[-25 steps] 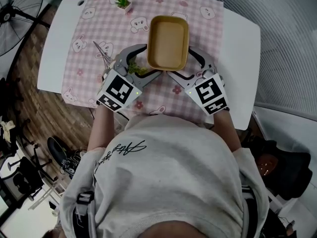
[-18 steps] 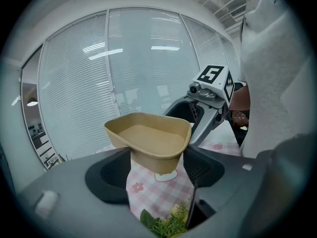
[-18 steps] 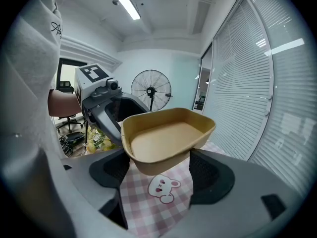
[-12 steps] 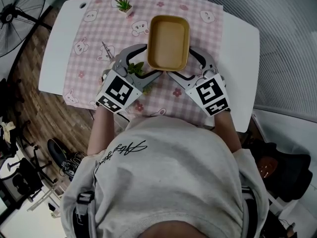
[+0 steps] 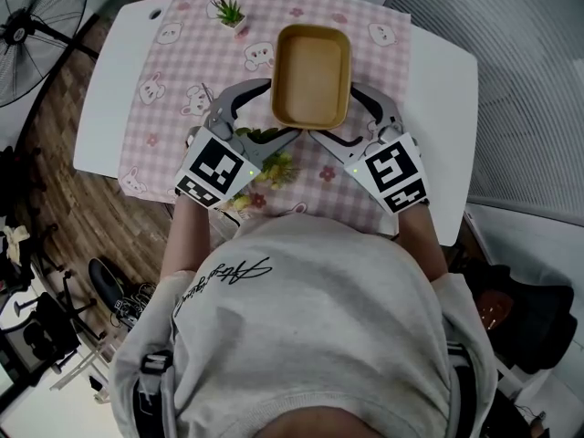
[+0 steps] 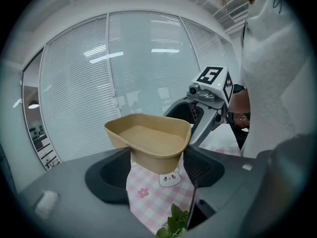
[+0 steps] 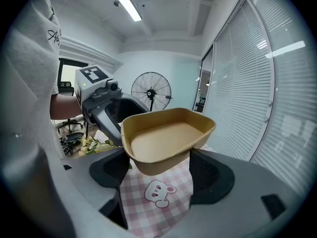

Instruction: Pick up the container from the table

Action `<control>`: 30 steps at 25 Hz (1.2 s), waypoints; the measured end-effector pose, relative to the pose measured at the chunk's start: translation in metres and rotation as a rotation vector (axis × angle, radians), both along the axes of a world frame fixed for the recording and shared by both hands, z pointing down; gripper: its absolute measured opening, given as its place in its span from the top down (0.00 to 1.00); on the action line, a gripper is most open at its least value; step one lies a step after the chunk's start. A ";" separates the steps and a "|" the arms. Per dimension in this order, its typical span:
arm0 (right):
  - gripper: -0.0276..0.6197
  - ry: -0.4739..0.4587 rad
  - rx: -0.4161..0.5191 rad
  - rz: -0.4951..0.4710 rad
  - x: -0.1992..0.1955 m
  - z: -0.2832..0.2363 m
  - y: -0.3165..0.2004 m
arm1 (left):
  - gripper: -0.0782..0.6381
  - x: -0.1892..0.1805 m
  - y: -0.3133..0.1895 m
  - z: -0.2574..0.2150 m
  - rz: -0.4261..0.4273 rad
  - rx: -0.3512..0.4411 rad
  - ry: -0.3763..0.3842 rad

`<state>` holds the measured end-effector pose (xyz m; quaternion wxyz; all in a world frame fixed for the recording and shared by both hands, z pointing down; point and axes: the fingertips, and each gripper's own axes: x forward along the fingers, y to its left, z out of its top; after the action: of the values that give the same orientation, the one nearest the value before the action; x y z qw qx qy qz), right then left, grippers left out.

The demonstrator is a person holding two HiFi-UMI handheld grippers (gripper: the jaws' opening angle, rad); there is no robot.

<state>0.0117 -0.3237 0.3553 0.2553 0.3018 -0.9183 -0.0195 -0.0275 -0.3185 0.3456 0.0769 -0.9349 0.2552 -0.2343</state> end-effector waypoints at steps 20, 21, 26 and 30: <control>0.37 0.016 0.001 0.012 0.001 -0.023 -0.001 | 0.43 0.002 0.000 -0.024 0.006 0.035 0.012; 0.37 0.017 0.001 0.013 0.001 -0.024 -0.001 | 0.43 0.003 0.000 -0.025 0.006 0.036 0.011; 0.37 0.020 0.000 0.014 -0.001 -0.021 -0.002 | 0.43 0.001 -0.001 -0.023 0.003 0.031 0.013; 0.38 0.024 0.000 0.014 0.000 -0.021 -0.003 | 0.43 0.003 -0.002 -0.022 0.002 0.028 0.010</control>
<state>0.0122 -0.3265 0.3343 0.2666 0.3078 -0.9131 -0.0213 -0.0241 -0.3210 0.3232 0.0889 -0.9351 0.2581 -0.2258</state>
